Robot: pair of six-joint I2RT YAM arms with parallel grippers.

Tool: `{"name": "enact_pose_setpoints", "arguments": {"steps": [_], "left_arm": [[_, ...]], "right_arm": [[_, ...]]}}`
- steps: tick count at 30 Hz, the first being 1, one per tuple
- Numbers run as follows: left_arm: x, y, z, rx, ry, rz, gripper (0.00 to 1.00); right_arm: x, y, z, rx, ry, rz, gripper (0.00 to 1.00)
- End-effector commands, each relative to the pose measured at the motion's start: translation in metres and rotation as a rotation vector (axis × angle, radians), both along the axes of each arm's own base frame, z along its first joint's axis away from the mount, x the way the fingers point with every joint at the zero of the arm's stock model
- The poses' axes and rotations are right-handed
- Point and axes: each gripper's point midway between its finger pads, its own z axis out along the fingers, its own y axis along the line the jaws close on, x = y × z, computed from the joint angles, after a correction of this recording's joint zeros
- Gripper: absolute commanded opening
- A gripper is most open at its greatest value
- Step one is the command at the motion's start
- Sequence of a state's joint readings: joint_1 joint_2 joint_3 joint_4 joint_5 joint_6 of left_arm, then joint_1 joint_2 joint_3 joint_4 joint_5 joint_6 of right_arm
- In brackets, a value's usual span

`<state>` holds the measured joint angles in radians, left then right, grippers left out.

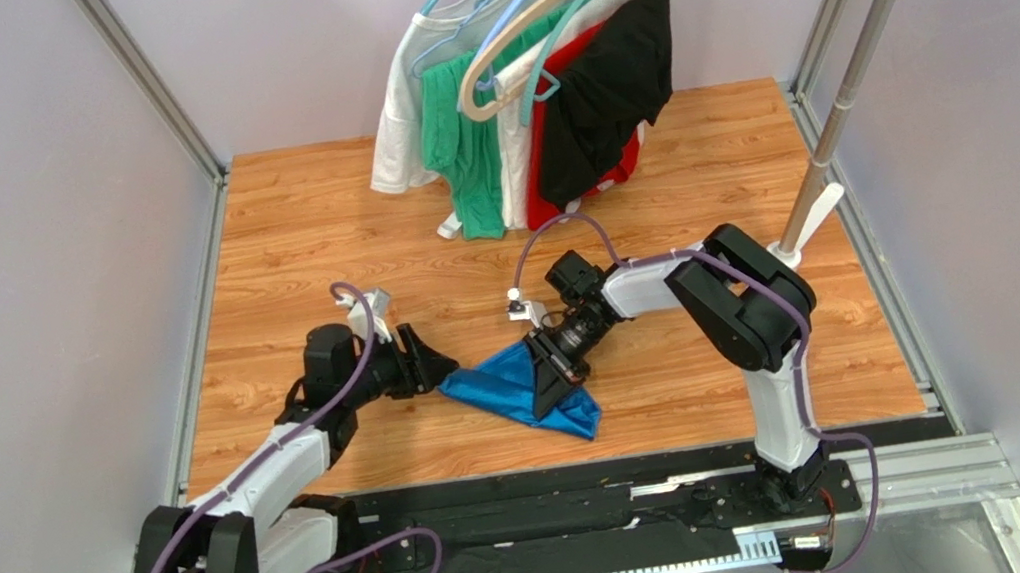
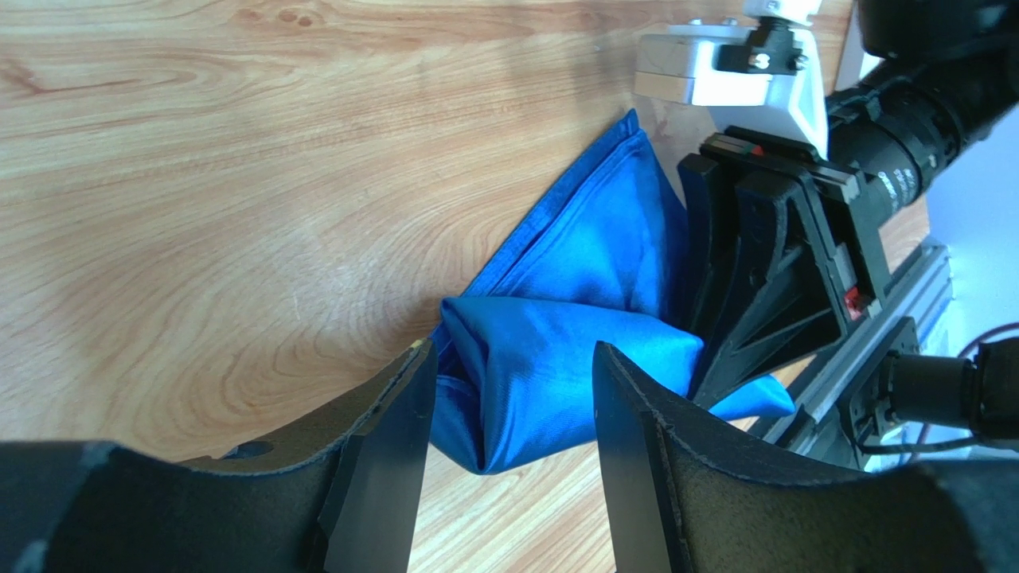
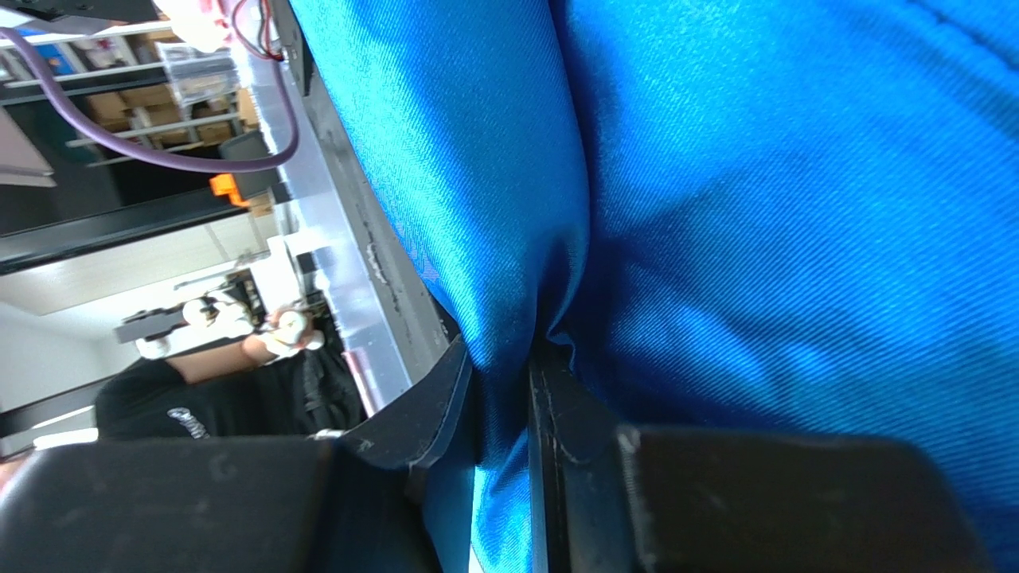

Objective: Fold the napkin, place the utensils inside, and roll it up
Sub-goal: Roll the napkin with the utensil

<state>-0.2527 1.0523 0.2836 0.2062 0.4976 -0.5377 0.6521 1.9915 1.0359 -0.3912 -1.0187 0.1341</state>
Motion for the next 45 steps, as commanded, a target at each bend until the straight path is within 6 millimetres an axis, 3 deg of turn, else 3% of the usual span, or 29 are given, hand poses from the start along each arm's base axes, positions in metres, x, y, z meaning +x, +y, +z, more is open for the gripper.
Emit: {"name": "enact_pose_setpoints", "arguments": {"steps": [1, 11, 15, 19, 23, 27, 30, 33, 41, 45], "left_arm": [[0.001, -0.012, 0.011, -0.064, -0.052, -0.058, 0.58], [-0.005, -0.021, -0.006, -0.065, 0.018, -0.099, 0.53], [-0.003, -0.031, -0.003, -0.074, 0.013, -0.124, 0.3], [0.001, -0.03, -0.009, -0.052, 0.047, -0.096, 0.01], [0.003, -0.025, -0.019, -0.002, 0.129, -0.066, 0.0], [0.004, -0.025, -0.023, 0.029, 0.203, -0.071, 0.0], [0.005, -0.028, -0.027, 0.037, 0.24, -0.093, 0.0], [0.004, -0.03, -0.031, 0.046, 0.27, -0.119, 0.0], [0.004, -0.033, -0.033, 0.046, 0.3, -0.143, 0.0], [0.005, -0.034, -0.032, 0.045, 0.304, -0.149, 0.0]], "right_arm": [[-0.002, -0.014, -0.028, -0.088, 0.019, 0.006, 0.04], [0.004, -0.013, -0.028, -0.058, 0.066, -0.009, 0.04], [0.006, -0.013, -0.029, -0.06, 0.075, -0.014, 0.04], [0.008, -0.013, -0.028, -0.061, 0.07, -0.02, 0.11], [0.012, -0.013, -0.026, -0.072, 0.061, -0.038, 0.29], [0.017, -0.014, -0.017, -0.079, 0.027, -0.055, 0.58], [0.024, -0.016, -0.009, -0.096, -0.013, -0.081, 0.68], [0.033, -0.021, -0.002, -0.131, -0.074, -0.11, 0.73], [0.059, -0.041, 0.016, -0.281, -0.268, -0.216, 0.74], [0.07, -0.047, 0.036, -0.297, -0.393, -0.253, 0.74]]}}
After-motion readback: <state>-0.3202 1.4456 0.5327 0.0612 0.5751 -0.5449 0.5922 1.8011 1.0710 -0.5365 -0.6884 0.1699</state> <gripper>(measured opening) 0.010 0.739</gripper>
